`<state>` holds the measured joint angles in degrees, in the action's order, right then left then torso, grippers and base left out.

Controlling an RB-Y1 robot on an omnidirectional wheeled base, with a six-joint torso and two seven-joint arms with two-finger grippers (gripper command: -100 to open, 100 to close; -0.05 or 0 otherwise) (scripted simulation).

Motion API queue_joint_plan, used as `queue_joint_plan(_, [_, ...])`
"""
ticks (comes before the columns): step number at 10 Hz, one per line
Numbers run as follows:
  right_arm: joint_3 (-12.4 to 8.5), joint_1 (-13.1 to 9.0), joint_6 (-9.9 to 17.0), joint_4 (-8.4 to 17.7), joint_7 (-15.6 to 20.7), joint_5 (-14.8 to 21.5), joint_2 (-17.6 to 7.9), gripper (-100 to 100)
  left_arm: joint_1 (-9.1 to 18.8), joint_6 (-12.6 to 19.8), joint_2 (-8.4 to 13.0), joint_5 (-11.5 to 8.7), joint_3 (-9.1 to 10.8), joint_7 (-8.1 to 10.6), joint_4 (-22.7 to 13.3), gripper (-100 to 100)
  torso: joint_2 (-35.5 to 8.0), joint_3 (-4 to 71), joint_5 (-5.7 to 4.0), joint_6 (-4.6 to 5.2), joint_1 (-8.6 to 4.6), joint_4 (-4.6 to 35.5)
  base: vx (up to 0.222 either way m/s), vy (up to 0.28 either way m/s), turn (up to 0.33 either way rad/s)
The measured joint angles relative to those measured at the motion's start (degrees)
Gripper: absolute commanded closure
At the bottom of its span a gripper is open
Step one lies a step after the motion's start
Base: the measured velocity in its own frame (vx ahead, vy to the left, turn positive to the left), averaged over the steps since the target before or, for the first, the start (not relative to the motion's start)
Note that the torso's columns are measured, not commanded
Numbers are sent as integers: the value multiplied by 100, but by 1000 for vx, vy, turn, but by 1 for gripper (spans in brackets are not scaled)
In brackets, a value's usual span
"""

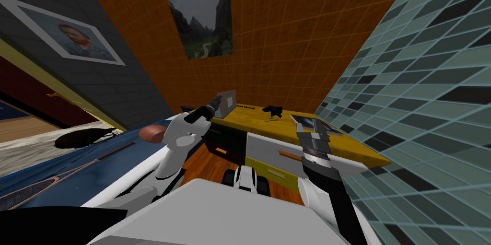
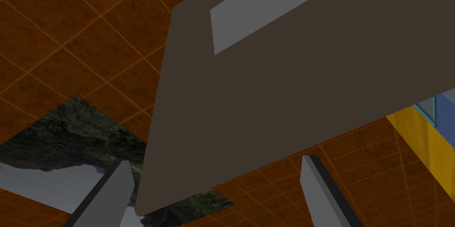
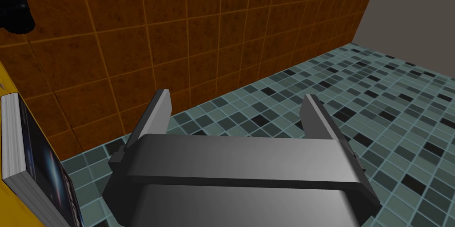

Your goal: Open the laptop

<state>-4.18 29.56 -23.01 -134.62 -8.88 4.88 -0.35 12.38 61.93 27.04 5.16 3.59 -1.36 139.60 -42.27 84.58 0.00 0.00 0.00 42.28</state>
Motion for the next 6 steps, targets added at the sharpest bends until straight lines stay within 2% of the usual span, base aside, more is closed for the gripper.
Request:
queue_joint_plan(4, [0, 0, 0, 0, 0, 0, 0, 0, 256, 526, 265, -10, 39, -48, 74, -100, -3, -2, 0, 0, 0, 1, 6, -2, -18])
queue_joint_plan(6, [0, -1, 0, 0, 0, 0, 0, 0, 359, 507, 276, -16, 43, -63, -44, -100, -13, -7, 0, 1, -2, 3, -44, -9, -22])
